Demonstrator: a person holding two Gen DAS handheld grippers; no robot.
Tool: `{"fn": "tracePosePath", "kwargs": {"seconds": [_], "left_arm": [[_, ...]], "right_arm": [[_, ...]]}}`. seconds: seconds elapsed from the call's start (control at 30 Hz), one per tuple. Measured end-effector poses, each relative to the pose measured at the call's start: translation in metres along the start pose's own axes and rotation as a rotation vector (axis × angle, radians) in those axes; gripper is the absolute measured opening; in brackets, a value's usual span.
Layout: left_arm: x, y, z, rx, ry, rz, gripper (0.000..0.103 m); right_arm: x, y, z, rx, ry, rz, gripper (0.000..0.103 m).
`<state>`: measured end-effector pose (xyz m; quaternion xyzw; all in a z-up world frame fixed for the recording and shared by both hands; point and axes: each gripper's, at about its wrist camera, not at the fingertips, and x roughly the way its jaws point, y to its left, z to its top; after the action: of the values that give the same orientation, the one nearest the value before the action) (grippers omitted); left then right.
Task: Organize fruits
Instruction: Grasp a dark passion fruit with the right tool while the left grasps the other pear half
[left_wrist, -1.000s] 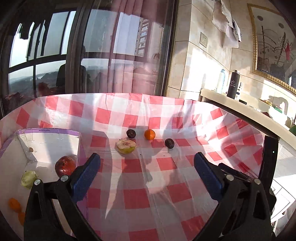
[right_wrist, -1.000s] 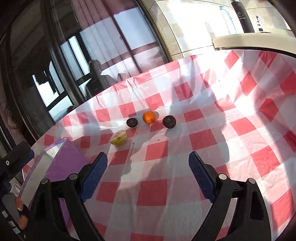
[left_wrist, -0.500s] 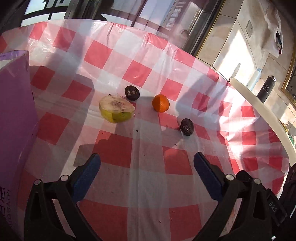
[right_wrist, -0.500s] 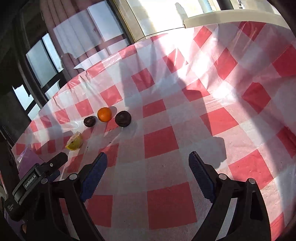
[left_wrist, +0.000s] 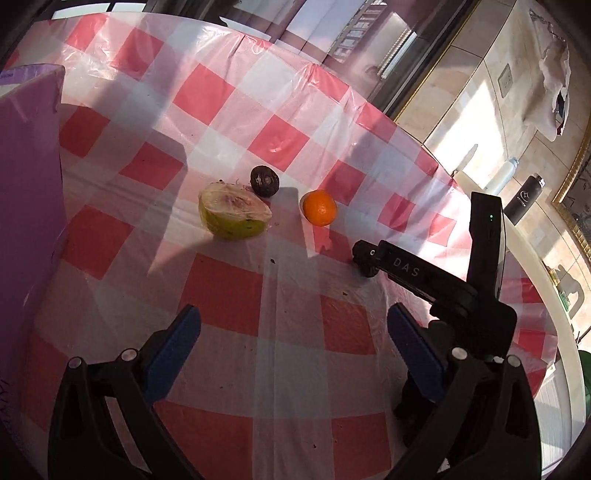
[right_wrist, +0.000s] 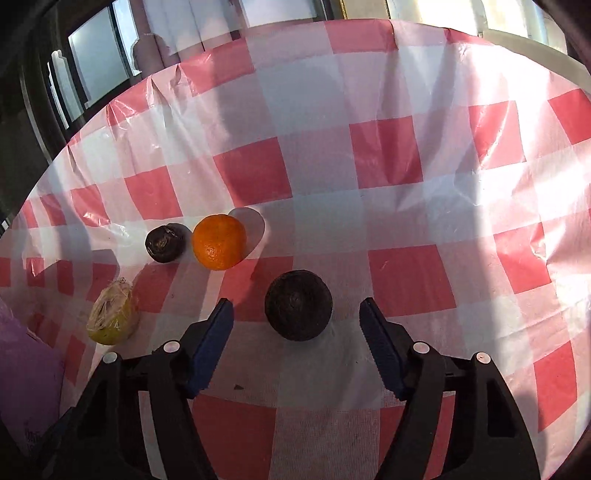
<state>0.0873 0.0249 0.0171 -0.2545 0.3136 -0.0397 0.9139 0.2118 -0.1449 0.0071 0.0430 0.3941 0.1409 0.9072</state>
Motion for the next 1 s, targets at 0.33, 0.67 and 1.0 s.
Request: {"fn": "tracePosePath", "kwargs": {"seconds": [0.33,0.67,1.0], "left_arm": [[0.0,0.003,0.0,-0.022,0.0,0.011,0.101],[0.015,-0.003,0.013,0.015,-0.005,0.163,0.101],[0.109,-0.004,0.075,0.064,0.155,0.487,0.093]], "right_arm": [[-0.033,-0.01,-0.032,0.08,-0.029,0.048,0.039],[-0.069,-0.045,-0.045,0.303,-0.218,0.154,0.039],[-0.069,-0.044,-0.046,0.312,-0.246,0.189,0.04]]}}
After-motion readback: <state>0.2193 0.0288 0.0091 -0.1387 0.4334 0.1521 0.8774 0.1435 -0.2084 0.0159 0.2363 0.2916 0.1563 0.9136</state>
